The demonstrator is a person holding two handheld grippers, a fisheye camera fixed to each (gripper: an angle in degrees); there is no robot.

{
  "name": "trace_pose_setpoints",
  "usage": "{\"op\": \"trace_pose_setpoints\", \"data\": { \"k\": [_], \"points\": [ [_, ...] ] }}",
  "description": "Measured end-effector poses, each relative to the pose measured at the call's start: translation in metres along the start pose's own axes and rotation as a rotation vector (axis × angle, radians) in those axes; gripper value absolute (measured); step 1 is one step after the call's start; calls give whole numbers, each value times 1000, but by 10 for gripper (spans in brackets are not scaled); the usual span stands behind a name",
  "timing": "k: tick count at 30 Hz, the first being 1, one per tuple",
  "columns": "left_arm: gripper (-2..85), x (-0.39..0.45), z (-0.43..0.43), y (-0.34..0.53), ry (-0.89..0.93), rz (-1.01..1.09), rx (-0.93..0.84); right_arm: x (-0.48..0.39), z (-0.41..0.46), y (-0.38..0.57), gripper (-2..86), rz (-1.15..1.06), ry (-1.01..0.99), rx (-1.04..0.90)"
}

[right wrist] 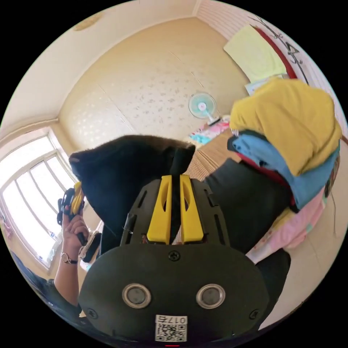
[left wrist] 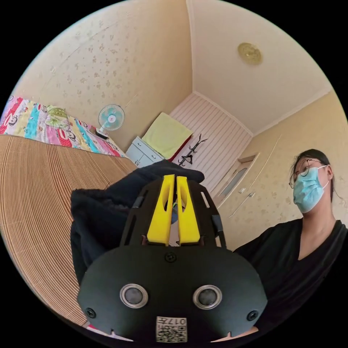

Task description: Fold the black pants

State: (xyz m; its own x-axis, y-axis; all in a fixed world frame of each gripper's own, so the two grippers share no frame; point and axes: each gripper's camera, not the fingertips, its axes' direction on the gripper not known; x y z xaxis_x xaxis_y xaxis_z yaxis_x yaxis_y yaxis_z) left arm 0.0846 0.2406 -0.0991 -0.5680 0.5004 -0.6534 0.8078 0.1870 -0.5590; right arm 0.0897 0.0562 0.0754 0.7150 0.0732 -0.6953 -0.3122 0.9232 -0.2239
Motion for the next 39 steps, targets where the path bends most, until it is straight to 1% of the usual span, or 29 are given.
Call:
{"op": "trace_pose_setpoints", "data": {
  "k": [3, 5, 7, 10, 11, 13, 14, 16, 17, 19, 20, 21, 22, 23, 24, 25, 26, 28, 29, 31, 32, 34, 36, 37, 38, 39],
  "points": [
    [-4, 20, -53, -25, 71, -5, 173, -47, -37, -14, 29, -57, 10, 109],
    [-4, 38, -83, -43, 138, 25, 255, -79, -56, -17, 28, -115, -24, 164],
    [-4, 72, -121, -69, 205, 93, 358, -124, -84, -17, 27, -202, -99, 246],
    [-4, 126, -161, -105, 216, 192, 457, -178, -121, -14, 27, -312, -179, 376],
    [-4, 139, -166, -113, 209, 216, 470, -186, -126, -15, 28, -323, -200, 393],
    [-3, 184, -182, -148, 119, 293, 507, -212, -136, -24, 29, -345, -296, 444],
    [-3, 194, -184, -158, 74, 307, 514, -218, -135, -27, 30, -349, -307, 455],
    [-3, 216, -180, -212, -169, 347, 514, -247, -110, -51, 33, -387, -288, 456],
    [-2, 215, -175, -231, -235, 346, 507, -256, -97, -60, 34, -404, -271, 444],
    [1, 180, -144, -326, -559, 286, 448, -296, -14, -110, 41, -481, -182, 351],
    [2, 164, -134, -351, -660, 269, 422, -307, 17, -124, 43, -517, -137, 318],
    [6, 123, -112, -396, -858, 238, 327, -323, 82, -146, 48, -583, -19, 253],
    [7, 73, -98, -426, -1008, 131, 194, -326, 149, -158, 53, -604, 65, 150],
    [8, 47, -96, -433, -1062, 42, 133, -323, 180, -160, 50, -592, 111, 84],
    [28, 7, -98, -433, -1097, -80, 42, -311, 229, -157, 44, -548, 217, -61],
    [45, -17, -104, -420, -1078, -110, -9, -294, 257, -142, 52, -531, 246, -162],
    [51, -25, -107, -408, -1063, -107, -12, -285, 263, -129, 56, -537, 226, -180],
    [63, -49, -115, -346, -964, -72, -19, -243, 266, -63, 54, -597, 73, -213],
    [65, -58, -114, -330, -932, -81, -46, -232, 267, -45, 53, -613, 44, -236],
    [81, -92, -98, -261, -817, -154, -183, -186, 275, 31, 54, -632, -3, -380],
    [87, -98, -93, -245, -790, -167, -213, -175, 276, 49, 57, -626, -15, -422],
    [104, -107, -73, -190, -674, -194, -285, -136, 272, 114, 71, -577, -115, -577],
    [116, -104, -60, -162, -582, -191, -301, -110, 263, 150, 83, -506, -194, -671],
    [120, -101, -48, -150, -556, -179, -329, -94, 256, 168, 95, -435, -238, -733],
    [120, -100, -42, -145, -561, -170, -352, -86, 252, 175, 102, -397, -260, -758],
    [120, -98, -27, -135, -594, -147, -409, -70, 245, 188, 116, -313, -305, -804]
  ]
}}
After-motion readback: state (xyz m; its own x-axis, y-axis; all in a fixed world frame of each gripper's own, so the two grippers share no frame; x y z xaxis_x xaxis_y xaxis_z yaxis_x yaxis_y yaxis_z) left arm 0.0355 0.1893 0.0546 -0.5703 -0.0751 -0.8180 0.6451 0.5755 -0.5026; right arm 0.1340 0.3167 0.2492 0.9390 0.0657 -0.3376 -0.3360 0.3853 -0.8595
